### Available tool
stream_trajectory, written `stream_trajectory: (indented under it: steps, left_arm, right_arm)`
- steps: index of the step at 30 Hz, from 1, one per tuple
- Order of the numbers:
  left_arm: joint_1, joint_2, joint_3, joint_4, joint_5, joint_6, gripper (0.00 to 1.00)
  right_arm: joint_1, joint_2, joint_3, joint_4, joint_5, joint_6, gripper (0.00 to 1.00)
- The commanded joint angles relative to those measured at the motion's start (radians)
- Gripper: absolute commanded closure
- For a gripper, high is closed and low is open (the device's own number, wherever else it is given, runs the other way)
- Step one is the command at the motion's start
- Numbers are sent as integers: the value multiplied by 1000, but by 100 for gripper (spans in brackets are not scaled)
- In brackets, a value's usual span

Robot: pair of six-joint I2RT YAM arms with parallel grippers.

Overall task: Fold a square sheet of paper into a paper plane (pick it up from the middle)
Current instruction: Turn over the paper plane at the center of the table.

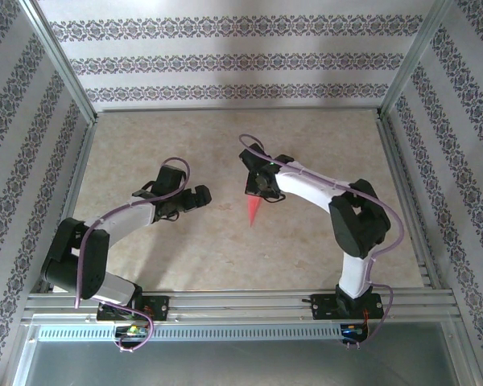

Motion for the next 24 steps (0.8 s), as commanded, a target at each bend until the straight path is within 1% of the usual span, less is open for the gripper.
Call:
stream_trajectory:
  steps: [1,4,6,8,10,12,16,19,24]
  left_arm:
    - [55,-73,-18,14,27,-25,0]
    - [92,-131,-44,21,34,-51,0]
    - [108,-168,-57,21,26,-60,0]
    - [115,-196,-70,23,21,-71,0]
    - [117,-209,-81,34,38,-82,0]
    - [117,-208,-91,61,79,-95,2]
    - [116,-182,-109,142,179,-150,14]
    - [104,-149,-123,188,233,-194,23]
    - [68,-86,-146,267,275,-268,37]
  right_arm:
    - [-1,-66,-31,174,-194,-68,100]
    - [-10,-71,-81,353,-373,-72,100]
    - [-16,-66,-126,483,-471,-53,100]
    - [-19,-58,-162,578,-528,-34,99]
    - [-24,-42,-206,665,-580,-12,98]
    - [-33,-27,-252,741,-605,11,97]
    - [-50,13,-336,848,-630,38,97]
    - [-67,27,-392,908,-641,59,97]
    - [-88,15,-453,934,-629,64,96]
